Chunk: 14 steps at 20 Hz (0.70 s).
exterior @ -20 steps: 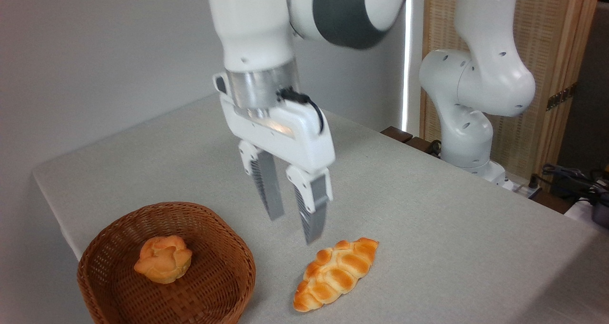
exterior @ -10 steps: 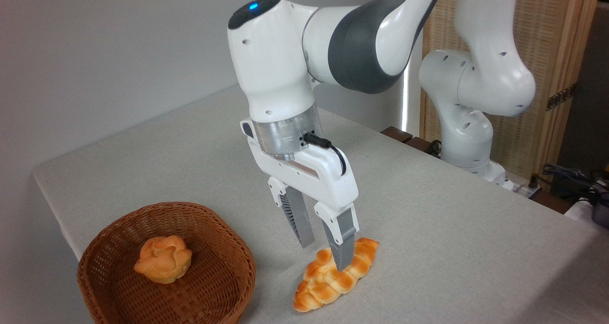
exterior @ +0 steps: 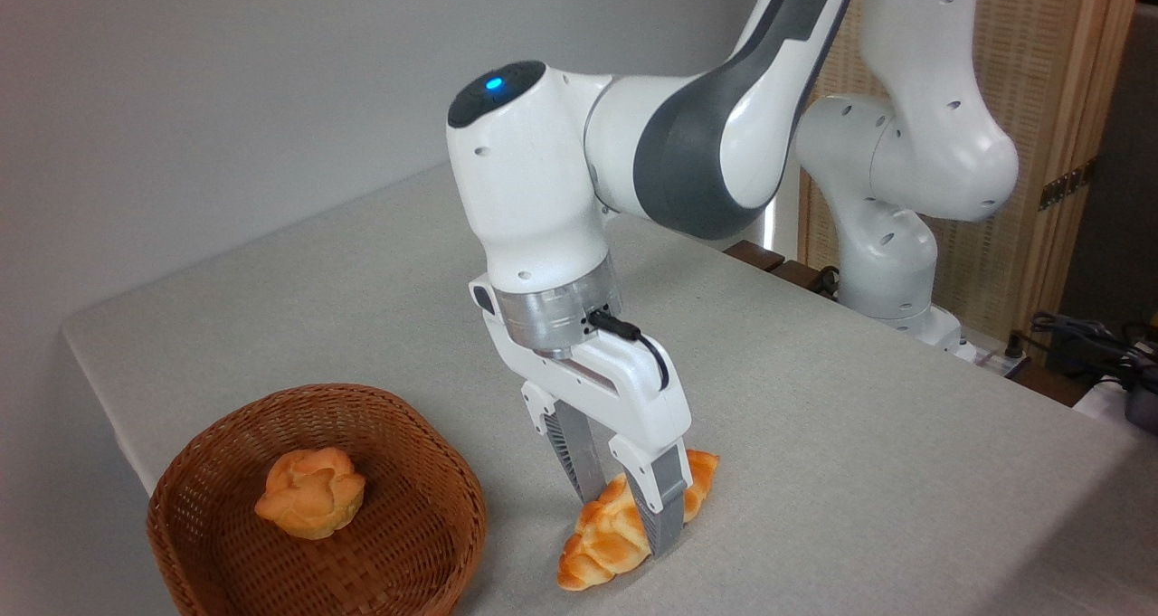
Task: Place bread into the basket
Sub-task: 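Close the gripper around the middle of the braided roll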
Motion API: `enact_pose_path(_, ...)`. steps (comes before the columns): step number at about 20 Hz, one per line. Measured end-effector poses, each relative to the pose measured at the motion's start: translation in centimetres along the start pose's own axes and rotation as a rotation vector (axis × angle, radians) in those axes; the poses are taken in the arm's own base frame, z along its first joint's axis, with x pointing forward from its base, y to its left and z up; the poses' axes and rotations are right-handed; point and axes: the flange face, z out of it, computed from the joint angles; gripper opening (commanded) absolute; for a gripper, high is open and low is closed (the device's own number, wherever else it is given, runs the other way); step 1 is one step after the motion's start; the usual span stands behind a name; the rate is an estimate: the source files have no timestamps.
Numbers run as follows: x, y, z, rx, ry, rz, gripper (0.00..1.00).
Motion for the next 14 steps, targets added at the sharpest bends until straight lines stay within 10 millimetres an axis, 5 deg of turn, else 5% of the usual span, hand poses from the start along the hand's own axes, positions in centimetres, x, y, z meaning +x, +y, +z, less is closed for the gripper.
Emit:
enact_pose_path(3, 0.02, 0.07, 0.20, 0.001, 0.001, 0.001, 0.81)
enact_pose_path(4, 0.01, 0.08, 0.21, 0.001, 0.001, 0.001, 0.66)
enact_pose_path(6, 0.01, 0.09, 0.25, 0.000, 0.001, 0.001, 0.52)
enact_pose_path(10, 0.03, 0.14, 0.54, -0.004, -0.003, 0.002, 0.38)
enact_pose_path(14, 0.08, 0.15, 0.69, -0.006, -0.005, 0.003, 0.37)
